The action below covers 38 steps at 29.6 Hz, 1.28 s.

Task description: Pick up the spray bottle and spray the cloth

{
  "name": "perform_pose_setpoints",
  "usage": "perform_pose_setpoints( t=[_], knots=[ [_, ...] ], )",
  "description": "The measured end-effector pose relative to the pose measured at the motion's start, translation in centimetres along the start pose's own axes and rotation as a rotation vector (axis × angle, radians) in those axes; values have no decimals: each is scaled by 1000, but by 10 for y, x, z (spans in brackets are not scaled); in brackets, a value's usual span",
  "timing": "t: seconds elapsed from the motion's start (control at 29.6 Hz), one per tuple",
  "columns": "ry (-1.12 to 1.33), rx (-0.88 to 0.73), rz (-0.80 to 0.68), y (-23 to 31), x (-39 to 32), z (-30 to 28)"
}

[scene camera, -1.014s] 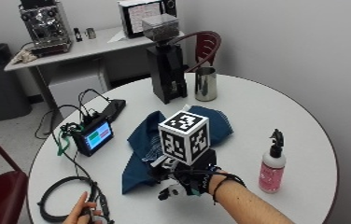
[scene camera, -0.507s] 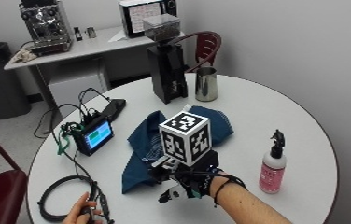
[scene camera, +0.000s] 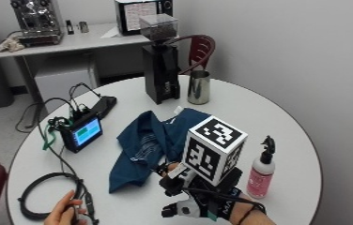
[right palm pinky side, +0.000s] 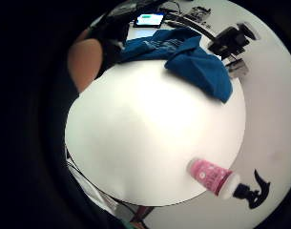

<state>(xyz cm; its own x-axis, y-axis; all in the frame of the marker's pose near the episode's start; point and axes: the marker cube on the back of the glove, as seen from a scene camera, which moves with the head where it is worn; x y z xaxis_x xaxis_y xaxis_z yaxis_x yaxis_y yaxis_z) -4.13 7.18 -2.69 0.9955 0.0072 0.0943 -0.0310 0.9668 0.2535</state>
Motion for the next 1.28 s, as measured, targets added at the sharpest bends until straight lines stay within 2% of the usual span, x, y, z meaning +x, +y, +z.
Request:
perform_pose_setpoints(
  t=[0.2, 0.44, 0.61, 0.78, 1.01, 1.28],
  knots=[
    [-127, 179, -49, 32, -18, -22],
    [-274, 364, -62, 75, 13, -44],
    [-503, 508, 50, 92, 49, -53],
    [-692, 582, 137, 88, 89, -41],
    [-956, 626, 338, 58, 136, 5],
    [-1136, 572, 340, 19, 146, 42]
  ],
)
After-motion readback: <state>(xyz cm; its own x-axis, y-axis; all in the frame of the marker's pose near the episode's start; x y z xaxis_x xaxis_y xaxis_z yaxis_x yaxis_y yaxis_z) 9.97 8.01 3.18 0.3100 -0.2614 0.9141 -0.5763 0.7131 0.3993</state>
